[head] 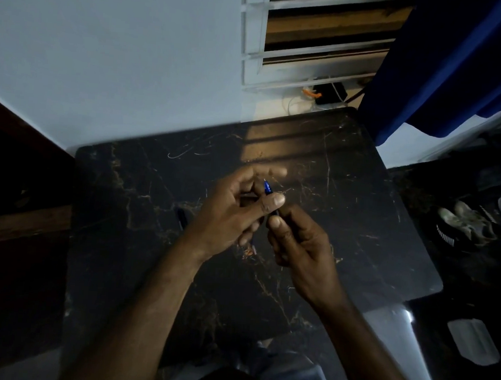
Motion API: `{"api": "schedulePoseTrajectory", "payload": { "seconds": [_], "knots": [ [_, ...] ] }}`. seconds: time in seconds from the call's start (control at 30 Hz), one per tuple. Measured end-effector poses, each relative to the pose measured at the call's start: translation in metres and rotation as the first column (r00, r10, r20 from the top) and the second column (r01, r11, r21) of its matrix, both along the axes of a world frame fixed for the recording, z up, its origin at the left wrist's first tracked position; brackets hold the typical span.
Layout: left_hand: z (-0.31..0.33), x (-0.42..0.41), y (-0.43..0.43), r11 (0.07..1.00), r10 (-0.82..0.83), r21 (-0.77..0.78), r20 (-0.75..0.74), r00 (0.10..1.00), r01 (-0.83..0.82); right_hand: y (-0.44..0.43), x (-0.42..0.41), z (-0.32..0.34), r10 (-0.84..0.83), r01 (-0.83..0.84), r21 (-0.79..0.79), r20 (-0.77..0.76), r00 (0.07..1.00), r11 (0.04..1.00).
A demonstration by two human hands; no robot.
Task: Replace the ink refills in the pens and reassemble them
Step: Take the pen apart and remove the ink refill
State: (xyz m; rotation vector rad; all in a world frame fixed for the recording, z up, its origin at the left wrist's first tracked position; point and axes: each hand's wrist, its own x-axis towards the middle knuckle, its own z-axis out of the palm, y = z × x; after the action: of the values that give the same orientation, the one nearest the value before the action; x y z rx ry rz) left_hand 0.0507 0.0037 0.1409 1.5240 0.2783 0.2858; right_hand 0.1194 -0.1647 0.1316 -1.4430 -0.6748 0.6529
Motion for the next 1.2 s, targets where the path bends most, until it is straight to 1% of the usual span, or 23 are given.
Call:
{"api": "schedulePoseTrajectory", "payload": {
  "seconds": [0.1,0.17,0.27,0.37,0.43,0.47,0.5,0.6,0.63,0.7,0.77,0.87,0.9,0.93,1.0,1.07,1.13,1.2],
  "knots": [
    [0.005,-0.007,0.013,0.993,-0.113,-0.014,0.013,0.993,0.113,0.002,0.003,0.004,0.056,-0.055,0.023,-0.028,0.998,0.998],
    [0.004,-0.009,0.018,0.995,-0.086,-0.041,0.035,0.996,0.087,0.008,0.006,0.005,0.044,-0.043,0.025,-0.043,0.998,0.999],
    [-0.001,-0.003,0.017,0.994,0.101,0.037,0.062,0.993,-0.104,0.021,0.008,0.004,-0.004,0.005,0.032,-0.030,1.000,0.999],
    [-0.005,0.011,0.009,0.933,0.337,0.106,0.069,0.939,-0.343,0.036,0.007,0.000,-0.053,0.054,0.041,-0.024,0.998,0.998],
    [-0.006,0.021,0.002,0.905,0.415,0.073,0.065,0.907,-0.419,0.043,0.006,-0.005,-0.081,0.082,0.044,-0.027,0.996,0.996],
    [-0.005,0.024,0.001,0.915,0.400,0.035,0.063,0.914,-0.402,0.045,0.006,-0.007,-0.093,0.095,0.046,-0.038,0.995,0.994],
    [-0.005,0.026,0.003,0.937,0.347,0.022,0.063,0.936,-0.349,0.046,0.008,-0.009,-0.105,0.107,0.047,-0.051,0.993,0.993],
    [-0.008,0.020,0.015,0.989,0.145,0.036,0.032,0.989,-0.146,0.043,0.016,-0.018,-0.113,0.115,0.033,-0.068,0.991,0.993],
    [-0.010,0.017,0.021,0.993,0.112,0.039,0.021,0.994,-0.113,0.041,0.017,-0.022,-0.110,0.112,0.024,-0.058,0.992,0.993],
    [-0.015,0.014,0.026,0.989,0.122,0.080,0.010,0.992,-0.123,0.038,0.015,-0.028,-0.120,0.120,-0.001,-0.030,0.992,0.993],
    [-0.019,0.017,0.023,0.971,0.210,0.122,-0.007,0.978,-0.208,0.038,0.009,-0.033,-0.140,0.140,-0.015,0.001,0.990,0.990],
    [-0.028,0.026,0.010,0.941,0.327,0.095,-0.010,0.945,-0.324,0.040,0.001,-0.039,-0.149,0.149,-0.011,-0.007,0.989,0.989],
    [-0.030,0.028,0.008,0.946,0.316,0.085,-0.015,0.949,-0.313,0.040,0.000,-0.039,-0.156,0.156,-0.004,-0.018,0.988,0.988],
    [-0.031,0.029,0.007,0.960,0.272,0.080,-0.031,0.962,-0.269,0.040,0.001,-0.039,-0.168,0.168,0.003,-0.027,0.985,0.986],
    [-0.029,0.027,0.008,0.990,0.132,0.065,-0.053,0.990,-0.129,0.039,0.006,-0.037,-0.180,0.181,0.020,-0.042,0.983,0.983],
    [-0.029,0.025,0.014,0.997,0.074,0.033,-0.052,0.996,-0.072,0.038,0.012,-0.036,-0.180,0.182,0.020,-0.051,0.982,0.983],
    [-0.027,0.025,0.017,0.993,0.111,0.052,-0.048,0.993,-0.109,0.038,0.013,-0.034,-0.186,0.186,0.008,-0.033,0.982,0.983],
    [-0.027,0.029,0.014,0.978,0.194,0.083,-0.043,0.980,-0.190,0.039,0.010,-0.034,-0.202,0.202,0.017,-0.007,0.979,0.979]
  ]
}}
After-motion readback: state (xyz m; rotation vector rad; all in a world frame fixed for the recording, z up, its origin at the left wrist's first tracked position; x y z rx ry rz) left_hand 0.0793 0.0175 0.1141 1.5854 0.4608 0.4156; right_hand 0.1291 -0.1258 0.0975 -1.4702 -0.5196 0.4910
